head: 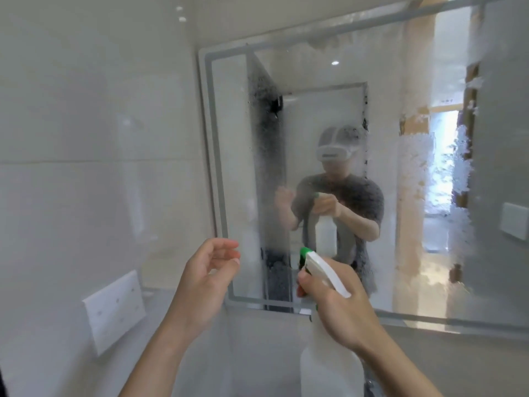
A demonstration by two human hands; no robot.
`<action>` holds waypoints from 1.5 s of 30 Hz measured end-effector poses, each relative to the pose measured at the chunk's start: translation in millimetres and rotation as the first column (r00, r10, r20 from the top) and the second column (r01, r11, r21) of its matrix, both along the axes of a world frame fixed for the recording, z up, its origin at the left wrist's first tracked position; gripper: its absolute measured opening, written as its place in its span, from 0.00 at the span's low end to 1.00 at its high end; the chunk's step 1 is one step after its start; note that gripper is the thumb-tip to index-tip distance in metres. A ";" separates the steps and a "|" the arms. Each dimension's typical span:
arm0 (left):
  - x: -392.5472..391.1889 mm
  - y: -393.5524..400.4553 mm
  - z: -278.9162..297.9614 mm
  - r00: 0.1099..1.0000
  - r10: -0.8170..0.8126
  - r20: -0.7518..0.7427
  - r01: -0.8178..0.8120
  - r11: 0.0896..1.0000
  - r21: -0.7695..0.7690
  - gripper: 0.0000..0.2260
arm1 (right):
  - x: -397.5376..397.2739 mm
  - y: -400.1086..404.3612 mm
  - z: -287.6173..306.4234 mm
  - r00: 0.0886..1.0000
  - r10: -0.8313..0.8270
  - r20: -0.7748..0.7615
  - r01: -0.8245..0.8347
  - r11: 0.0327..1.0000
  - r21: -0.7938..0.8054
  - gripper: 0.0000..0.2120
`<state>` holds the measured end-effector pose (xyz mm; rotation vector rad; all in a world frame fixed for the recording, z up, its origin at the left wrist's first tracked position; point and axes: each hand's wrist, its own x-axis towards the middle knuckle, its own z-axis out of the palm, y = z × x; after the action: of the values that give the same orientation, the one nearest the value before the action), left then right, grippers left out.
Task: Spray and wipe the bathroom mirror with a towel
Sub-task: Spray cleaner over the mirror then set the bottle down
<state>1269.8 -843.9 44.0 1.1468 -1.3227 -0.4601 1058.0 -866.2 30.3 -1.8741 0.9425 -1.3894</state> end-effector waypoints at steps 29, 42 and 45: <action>-244.3 -48.6 -95.4 0.805 -0.593 -0.027 0.584 0.784 0.211 0.10 | -222.6 64.7 -83.2 0.769 -0.640 0.001 0.638 0.767 0.073 0.18; -342.7 -38.2 -174.7 0.712 -0.680 -0.177 0.684 0.612 0.398 0.14 | -296.1 102.8 -155.2 0.712 -0.698 -0.075 0.691 0.678 0.249 0.15; -355.2 -33.8 -194.9 0.711 -0.667 -0.221 0.682 0.579 0.447 0.15 | -302.8 102.3 -175.2 0.710 -0.698 -0.093 0.693 0.669 0.271 0.14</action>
<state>914.6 -877.7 -150.9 0.9850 -1.6544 -1.4674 755.1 -763.9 -144.9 -1.3021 1.8820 -1.5540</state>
